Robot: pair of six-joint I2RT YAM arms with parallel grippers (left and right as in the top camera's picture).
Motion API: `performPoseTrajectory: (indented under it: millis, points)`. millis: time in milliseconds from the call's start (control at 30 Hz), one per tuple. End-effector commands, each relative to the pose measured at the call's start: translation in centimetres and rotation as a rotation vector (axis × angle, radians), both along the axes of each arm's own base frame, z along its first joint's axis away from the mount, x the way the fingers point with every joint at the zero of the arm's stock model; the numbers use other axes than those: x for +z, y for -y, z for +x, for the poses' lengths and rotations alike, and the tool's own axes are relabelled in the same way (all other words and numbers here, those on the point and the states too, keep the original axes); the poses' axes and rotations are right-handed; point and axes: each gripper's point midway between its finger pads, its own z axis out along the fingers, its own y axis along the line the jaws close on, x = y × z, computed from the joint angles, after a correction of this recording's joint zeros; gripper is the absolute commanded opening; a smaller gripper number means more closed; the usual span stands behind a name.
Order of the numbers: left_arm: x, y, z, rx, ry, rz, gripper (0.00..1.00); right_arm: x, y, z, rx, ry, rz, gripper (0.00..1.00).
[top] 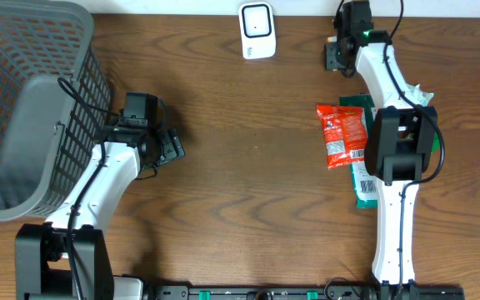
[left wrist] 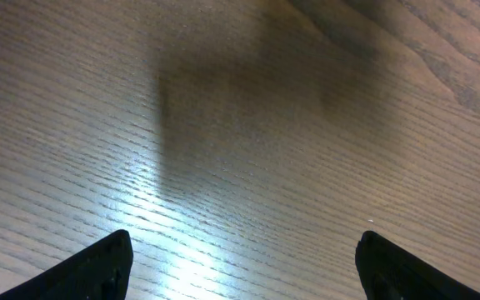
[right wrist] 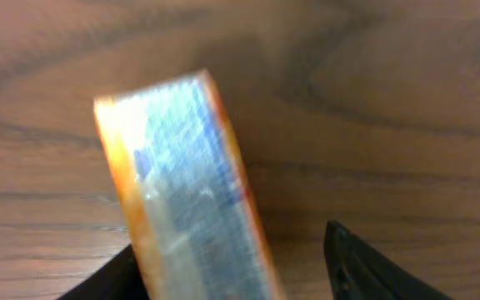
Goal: Scan the item barcode
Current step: 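Hold the Kleenex pack under the white scanner with the right gripper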
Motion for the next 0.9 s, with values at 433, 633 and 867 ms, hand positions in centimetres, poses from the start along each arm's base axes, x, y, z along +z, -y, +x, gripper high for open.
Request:
performPoseTrajectory:
  millis: [433, 633, 867]
  points:
    - [-0.6, -0.3, -0.4, 0.000, -0.021, 0.015, 0.86, 5.1, -1.3, 0.9, 0.120, 0.099, 0.027, 0.57]
    - [-0.6, -0.3, -0.4, 0.000, -0.021, 0.015, 0.86, 3.2, -0.8, 0.5, 0.112, 0.072, 0.021, 0.51]
    - [-0.6, -0.3, -0.4, 0.000, -0.021, 0.015, 0.86, 1.5, -0.3, 0.0, 0.120, 0.052, 0.009, 0.36]
